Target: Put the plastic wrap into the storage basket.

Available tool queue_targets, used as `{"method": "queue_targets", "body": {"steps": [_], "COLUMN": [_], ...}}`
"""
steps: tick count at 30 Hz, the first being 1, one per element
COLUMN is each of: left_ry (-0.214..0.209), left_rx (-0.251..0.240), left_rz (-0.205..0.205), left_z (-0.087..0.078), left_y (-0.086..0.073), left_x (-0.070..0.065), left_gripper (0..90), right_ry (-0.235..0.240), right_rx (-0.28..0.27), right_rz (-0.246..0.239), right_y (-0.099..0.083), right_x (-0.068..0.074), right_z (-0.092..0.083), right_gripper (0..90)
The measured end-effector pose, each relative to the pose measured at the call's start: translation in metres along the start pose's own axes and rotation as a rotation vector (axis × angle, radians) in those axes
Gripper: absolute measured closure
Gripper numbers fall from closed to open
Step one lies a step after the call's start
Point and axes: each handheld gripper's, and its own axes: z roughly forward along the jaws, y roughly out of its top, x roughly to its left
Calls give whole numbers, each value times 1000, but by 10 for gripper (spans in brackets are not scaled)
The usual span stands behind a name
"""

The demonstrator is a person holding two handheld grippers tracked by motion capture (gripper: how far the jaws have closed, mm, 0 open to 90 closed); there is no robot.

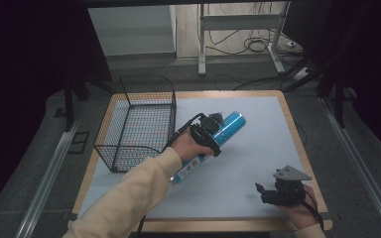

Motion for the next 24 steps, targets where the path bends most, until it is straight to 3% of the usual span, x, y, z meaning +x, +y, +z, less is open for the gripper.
{"method": "queue_targets", "body": {"steps": [10, 11, 18, 24], "left_ry": [9, 30, 41, 81], "left_rx": [-14, -27, -40, -33], "left_rz": [1, 5, -2, 3], "left_z": [-12, -17, -33, -44], "left_y": [10, 12, 20, 30], "left_x": [2, 2, 9, 16], "left_gripper": [310, 311, 311, 311], "right_ry": [-1, -2, -7, -5], "right_rx": [-1, -2, -2, 5], "right_rz": [2, 3, 0, 1], "right_y": [0, 0, 1, 0], "right_x": [-1, -1, -1, -1], "right_z": [-1, 0, 0, 1], "right_gripper": [127, 127, 128, 128]}}
